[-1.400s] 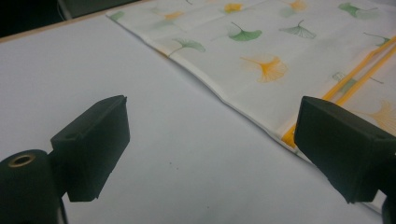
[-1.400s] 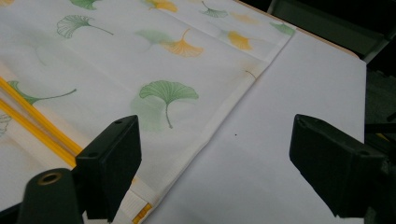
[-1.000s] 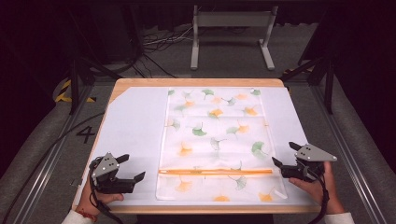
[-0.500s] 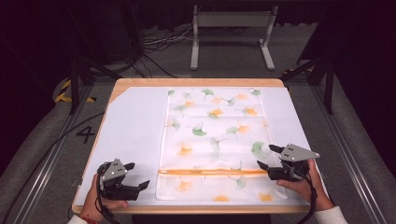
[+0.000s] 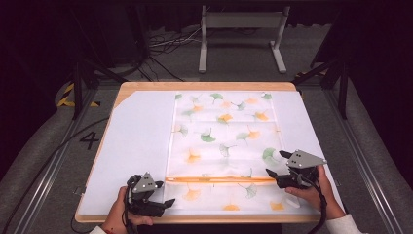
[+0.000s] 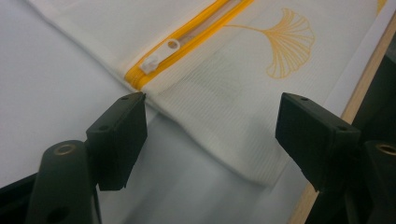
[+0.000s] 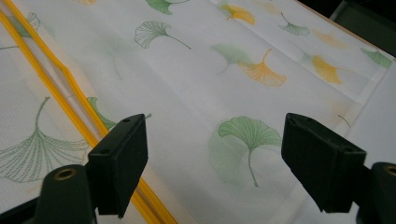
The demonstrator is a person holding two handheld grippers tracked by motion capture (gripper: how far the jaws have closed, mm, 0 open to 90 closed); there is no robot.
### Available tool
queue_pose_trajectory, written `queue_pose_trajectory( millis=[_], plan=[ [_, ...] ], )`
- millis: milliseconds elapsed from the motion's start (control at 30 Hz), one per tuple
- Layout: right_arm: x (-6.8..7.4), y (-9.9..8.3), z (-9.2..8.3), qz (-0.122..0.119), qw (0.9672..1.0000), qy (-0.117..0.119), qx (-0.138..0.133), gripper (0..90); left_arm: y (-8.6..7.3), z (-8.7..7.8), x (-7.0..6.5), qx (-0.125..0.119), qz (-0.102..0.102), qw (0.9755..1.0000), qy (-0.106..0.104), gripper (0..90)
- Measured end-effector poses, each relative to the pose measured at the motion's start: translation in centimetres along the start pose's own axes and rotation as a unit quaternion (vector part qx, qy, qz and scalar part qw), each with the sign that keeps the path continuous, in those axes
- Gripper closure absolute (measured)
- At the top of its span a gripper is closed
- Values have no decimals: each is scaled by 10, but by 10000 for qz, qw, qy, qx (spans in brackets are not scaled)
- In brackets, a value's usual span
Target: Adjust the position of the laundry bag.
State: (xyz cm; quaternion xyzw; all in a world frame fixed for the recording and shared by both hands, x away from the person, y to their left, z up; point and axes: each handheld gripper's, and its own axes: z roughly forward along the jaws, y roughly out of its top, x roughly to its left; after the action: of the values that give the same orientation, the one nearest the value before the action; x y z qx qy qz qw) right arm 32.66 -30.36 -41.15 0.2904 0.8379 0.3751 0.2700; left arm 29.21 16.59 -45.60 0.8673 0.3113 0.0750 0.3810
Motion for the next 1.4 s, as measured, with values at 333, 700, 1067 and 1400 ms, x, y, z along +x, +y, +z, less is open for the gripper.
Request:
queue_pose_trajectory(
  millis=[333, 700, 1067, 1400],
  plan=[
    [2, 0, 0, -57, 10000, -11, 53, 229, 7, 10, -13, 49, 97, 9991, 417, 279],
    [4, 0, 2, -89, 9999, 39, 113, 226, 7, 6, -9, 25, 95, 9985, 547, 592],
    [-11, -14, 15, 552, 9964, -44, 644, 247, 6, 3, -3, 5, 140, 9990, 423, 882],
    [-30, -29, 22, 1264, 9887, -160, 796, 561, 4, -1, -1, 50, 195, 9991, 375, 889]
  ],
)
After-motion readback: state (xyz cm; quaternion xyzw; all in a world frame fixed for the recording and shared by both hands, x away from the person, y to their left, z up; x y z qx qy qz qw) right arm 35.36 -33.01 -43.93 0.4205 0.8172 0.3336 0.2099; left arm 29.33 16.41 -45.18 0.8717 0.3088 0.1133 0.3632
